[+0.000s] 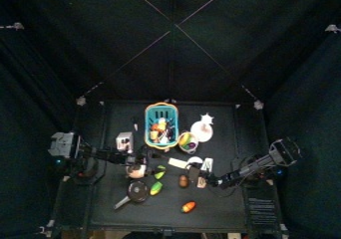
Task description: Grab cleaver with other hand
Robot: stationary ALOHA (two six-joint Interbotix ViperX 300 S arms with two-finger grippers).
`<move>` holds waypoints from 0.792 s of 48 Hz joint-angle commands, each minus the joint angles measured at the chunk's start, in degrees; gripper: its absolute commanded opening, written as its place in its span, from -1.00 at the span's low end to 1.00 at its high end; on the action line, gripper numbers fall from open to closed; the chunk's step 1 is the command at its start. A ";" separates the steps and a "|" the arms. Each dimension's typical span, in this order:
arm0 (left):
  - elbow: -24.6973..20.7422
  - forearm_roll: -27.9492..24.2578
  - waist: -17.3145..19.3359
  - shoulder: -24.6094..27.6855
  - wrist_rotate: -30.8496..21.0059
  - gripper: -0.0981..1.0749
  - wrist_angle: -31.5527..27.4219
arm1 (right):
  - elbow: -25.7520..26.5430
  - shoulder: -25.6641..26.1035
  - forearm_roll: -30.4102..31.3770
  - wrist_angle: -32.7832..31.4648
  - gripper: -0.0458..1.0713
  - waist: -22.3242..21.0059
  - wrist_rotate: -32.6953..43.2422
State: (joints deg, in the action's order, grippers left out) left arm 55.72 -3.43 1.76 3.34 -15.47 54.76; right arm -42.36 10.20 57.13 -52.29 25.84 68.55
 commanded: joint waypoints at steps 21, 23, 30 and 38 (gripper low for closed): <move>-5.62 -0.53 0.70 3.96 -1.14 0.66 1.67 | 3.34 0.09 0.97 -0.53 -0.19 2.20 -0.44; -5.62 -0.70 0.70 4.04 -1.58 0.58 1.67 | 3.34 0.09 0.97 -0.44 -0.19 2.20 -0.44; -5.80 -2.81 0.70 4.13 -3.87 0.29 1.67 | 3.34 0.09 0.97 -0.35 -0.19 2.11 -0.53; -5.80 -3.96 0.97 4.48 -5.80 0.07 1.67 | 3.52 0.09 0.88 0.35 -0.17 2.11 -0.53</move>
State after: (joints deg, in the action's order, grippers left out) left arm 50.98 -6.94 2.46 8.00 -21.01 55.90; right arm -40.25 9.58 57.74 -52.38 27.86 68.12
